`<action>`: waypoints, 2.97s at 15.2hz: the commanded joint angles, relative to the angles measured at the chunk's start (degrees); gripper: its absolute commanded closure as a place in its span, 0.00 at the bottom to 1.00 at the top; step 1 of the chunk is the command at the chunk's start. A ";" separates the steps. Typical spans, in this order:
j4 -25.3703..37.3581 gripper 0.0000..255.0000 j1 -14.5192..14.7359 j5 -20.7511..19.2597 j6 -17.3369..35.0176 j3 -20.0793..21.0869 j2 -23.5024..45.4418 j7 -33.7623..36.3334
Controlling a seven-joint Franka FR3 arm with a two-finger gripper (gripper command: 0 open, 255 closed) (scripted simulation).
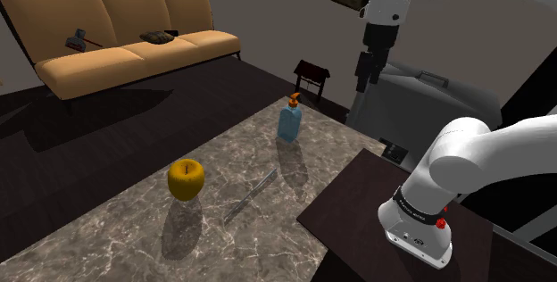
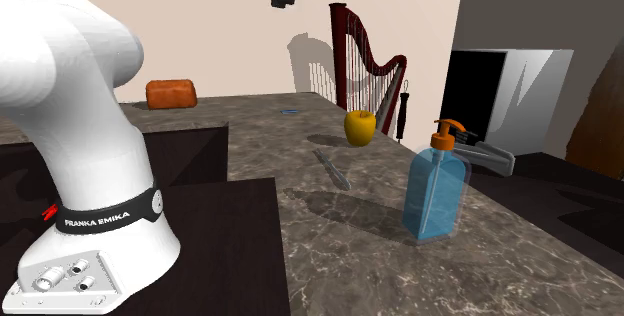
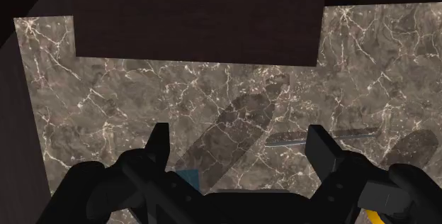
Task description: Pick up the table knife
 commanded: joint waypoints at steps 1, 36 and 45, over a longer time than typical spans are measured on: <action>0.00 0.00 0.00 0.00 0.00 0.00 0.00 0.00; 3.43 0.00 -19.17 -34.05 59.27 47.99 65.98 139.64; 4.69 0.00 -13.79 -41.79 62.55 41.19 71.93 145.13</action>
